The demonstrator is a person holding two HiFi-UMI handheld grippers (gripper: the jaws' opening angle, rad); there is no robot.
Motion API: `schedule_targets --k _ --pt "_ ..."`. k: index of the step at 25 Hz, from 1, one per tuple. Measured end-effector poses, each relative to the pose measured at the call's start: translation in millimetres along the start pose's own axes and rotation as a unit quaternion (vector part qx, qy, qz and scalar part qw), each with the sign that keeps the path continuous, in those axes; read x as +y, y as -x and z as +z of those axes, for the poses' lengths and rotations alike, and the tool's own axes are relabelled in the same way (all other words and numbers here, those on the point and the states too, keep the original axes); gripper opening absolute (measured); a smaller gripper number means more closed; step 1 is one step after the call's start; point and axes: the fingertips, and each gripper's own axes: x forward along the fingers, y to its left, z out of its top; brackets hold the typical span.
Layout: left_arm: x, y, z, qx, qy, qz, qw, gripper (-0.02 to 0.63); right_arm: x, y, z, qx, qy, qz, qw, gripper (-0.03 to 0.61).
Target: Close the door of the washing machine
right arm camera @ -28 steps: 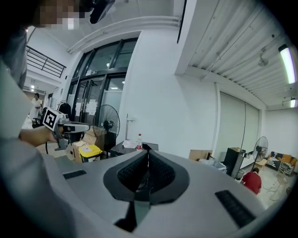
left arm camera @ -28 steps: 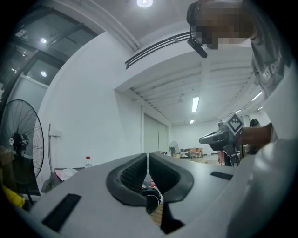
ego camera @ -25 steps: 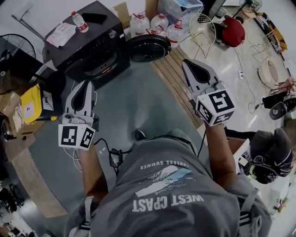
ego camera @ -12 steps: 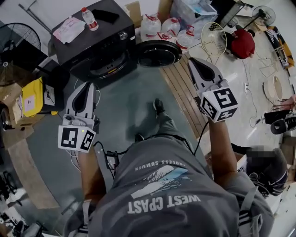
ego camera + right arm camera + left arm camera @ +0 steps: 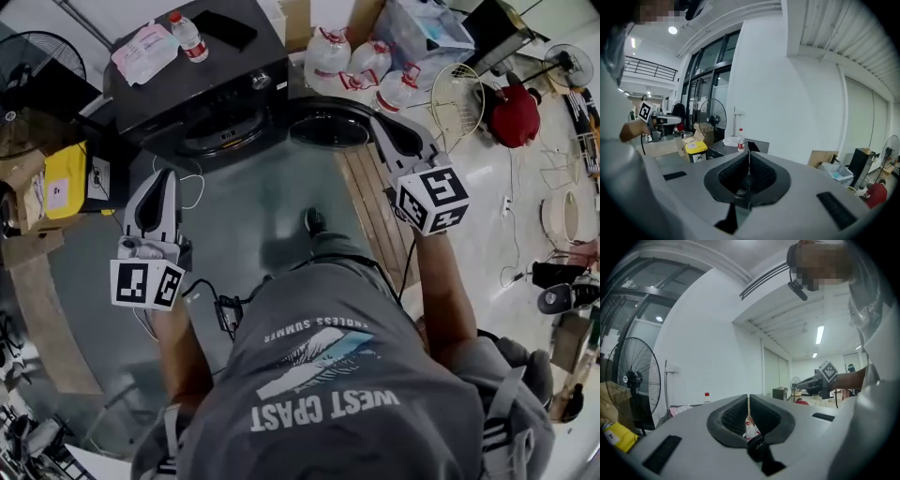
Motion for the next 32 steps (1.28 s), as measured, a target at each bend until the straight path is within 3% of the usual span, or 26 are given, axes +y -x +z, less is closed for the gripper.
schedule_targets --k 6,15,25,32 --pt "10.8 -39.4 -22.0 0.013 0.011 0.028 0.9995 0.028 -36.0 -59.6 -19.6 0.012 0.015 0.031 0.999 0.031" --pt "22.5 -76.3 -60.9 0.051 0.02 0.071 0.9959 0.028 -73.7 -141.0 -84.1 0.078 0.034 0.094 0.992 0.051" --pt "20.1 -101.8 -106.0 0.087 0.041 0.097 0.9906 0.029 -106.9 -209.1 -163.2 0.146 0.036 0.143 0.978 0.101" --pt "21.8 -118.0 -130.0 0.102 0.052 0.11 0.9874 0.029 -120.5 -246.3 -224.6 0.206 0.045 0.178 0.961 0.144"
